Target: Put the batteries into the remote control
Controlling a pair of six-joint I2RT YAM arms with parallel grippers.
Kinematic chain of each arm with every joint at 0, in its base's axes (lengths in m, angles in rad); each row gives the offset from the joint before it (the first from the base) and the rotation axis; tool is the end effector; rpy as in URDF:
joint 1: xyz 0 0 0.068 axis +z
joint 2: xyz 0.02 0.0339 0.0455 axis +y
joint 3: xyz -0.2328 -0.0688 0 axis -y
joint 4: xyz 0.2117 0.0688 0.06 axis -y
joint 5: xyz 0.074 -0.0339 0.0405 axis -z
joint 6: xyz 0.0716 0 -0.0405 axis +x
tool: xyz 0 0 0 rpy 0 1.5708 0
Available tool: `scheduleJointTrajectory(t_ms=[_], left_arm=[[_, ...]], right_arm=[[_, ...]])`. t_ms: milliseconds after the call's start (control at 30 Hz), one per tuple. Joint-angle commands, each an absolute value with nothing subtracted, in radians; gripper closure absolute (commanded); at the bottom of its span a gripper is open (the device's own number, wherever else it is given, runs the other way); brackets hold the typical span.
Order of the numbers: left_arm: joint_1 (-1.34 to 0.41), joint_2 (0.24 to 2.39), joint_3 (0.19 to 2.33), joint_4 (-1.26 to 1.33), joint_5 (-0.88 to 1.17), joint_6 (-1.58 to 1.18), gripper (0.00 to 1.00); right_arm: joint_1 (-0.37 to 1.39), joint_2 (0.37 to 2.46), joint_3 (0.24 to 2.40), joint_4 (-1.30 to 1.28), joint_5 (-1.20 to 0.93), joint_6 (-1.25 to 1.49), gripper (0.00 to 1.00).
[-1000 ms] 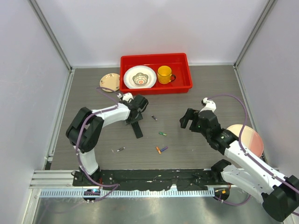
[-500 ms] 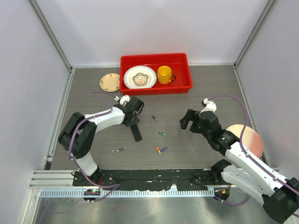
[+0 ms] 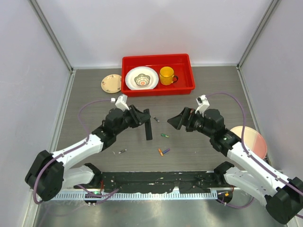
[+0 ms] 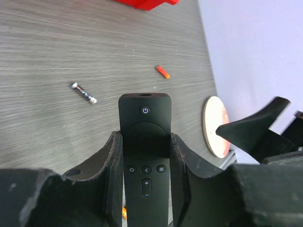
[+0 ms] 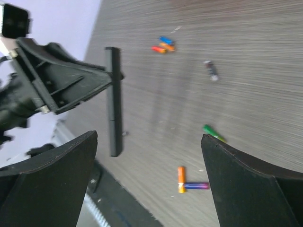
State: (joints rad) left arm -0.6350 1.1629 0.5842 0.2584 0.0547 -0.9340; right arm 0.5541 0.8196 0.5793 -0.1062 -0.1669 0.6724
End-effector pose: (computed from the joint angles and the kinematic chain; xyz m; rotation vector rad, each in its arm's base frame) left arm 0.2197 -0.1667 0.2158 -0.2655 2.0351 -1.0862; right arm 0.1783 0.1243 0.2424 0.0010 2.0393 0.9619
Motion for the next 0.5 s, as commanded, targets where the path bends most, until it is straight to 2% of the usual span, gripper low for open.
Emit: scheduleJointTrajectory(t_ms=[0,200,467], left_arm=[[-0.635,1.089,0.496,0.630,0.144,-0.904,1.00],[-0.634,1.081,0.416,0.928,0.186,-0.960,1.00],[-0.634,1.236,0.429,1.270,0.284,-1.164,1.00]], right_arm=[[0.557,0.822,0.532,0.182,-0.423,0.854,0.03],[0.557,0.850,0.423,0.434,-0.549,0.959,0.03],[0.557,0.851,0.402,0.601,-0.626,0.968,0.03]])
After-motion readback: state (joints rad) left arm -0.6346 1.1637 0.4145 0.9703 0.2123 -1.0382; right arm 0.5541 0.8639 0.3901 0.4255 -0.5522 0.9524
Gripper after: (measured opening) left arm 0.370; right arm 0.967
